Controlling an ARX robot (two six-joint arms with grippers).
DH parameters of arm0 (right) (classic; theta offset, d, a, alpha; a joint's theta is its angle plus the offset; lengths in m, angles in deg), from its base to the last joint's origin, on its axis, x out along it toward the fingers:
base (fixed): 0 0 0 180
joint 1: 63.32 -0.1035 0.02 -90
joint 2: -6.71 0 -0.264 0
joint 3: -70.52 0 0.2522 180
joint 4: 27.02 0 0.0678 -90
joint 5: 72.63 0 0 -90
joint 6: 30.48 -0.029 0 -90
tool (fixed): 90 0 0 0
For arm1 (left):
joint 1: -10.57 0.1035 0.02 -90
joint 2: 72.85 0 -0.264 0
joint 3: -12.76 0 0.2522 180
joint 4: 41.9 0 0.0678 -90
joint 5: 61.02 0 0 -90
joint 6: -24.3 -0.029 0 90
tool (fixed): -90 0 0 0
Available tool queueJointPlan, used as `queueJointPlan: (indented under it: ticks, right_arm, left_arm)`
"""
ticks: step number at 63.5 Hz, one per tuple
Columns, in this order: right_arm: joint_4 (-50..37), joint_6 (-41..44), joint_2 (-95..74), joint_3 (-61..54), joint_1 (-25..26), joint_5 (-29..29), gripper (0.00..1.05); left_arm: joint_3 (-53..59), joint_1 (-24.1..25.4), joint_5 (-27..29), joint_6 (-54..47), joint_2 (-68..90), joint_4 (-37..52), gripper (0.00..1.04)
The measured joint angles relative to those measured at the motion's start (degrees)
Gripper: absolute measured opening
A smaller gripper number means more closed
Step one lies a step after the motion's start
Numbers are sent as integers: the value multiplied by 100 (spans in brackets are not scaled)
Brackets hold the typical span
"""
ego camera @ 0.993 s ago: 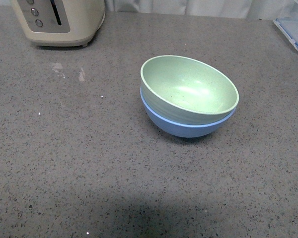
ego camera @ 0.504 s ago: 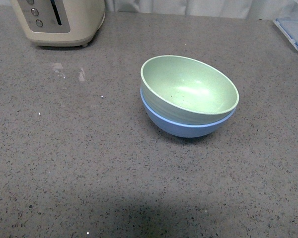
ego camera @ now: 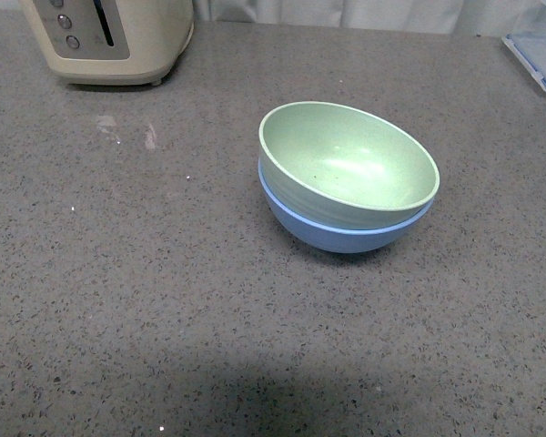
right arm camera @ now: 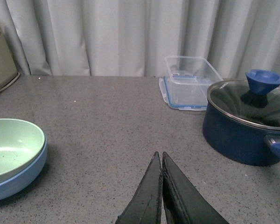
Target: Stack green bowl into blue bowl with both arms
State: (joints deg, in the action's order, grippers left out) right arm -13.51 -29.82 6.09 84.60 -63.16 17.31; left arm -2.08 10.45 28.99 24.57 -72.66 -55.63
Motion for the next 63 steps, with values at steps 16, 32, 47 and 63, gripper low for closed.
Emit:
queueJointPlan:
  ticks: [16, 32, 47, 63]
  right_arm:
    - [28, -4, 20, 0, 0, -15, 38]
    - [31, -4, 39, 0, 0, -7, 82]
    - [33, -11, 39, 0, 0, -7, 95]
    - [33, -11, 39, 0, 0, -7, 95]
  left_arm:
    - [0, 0, -2, 0, 0, 0, 98]
    - [0, 0, -2, 0, 0, 0, 98]
    - [0, 0, -2, 0, 0, 0, 98]
    - [0, 0, -2, 0, 0, 0, 98]
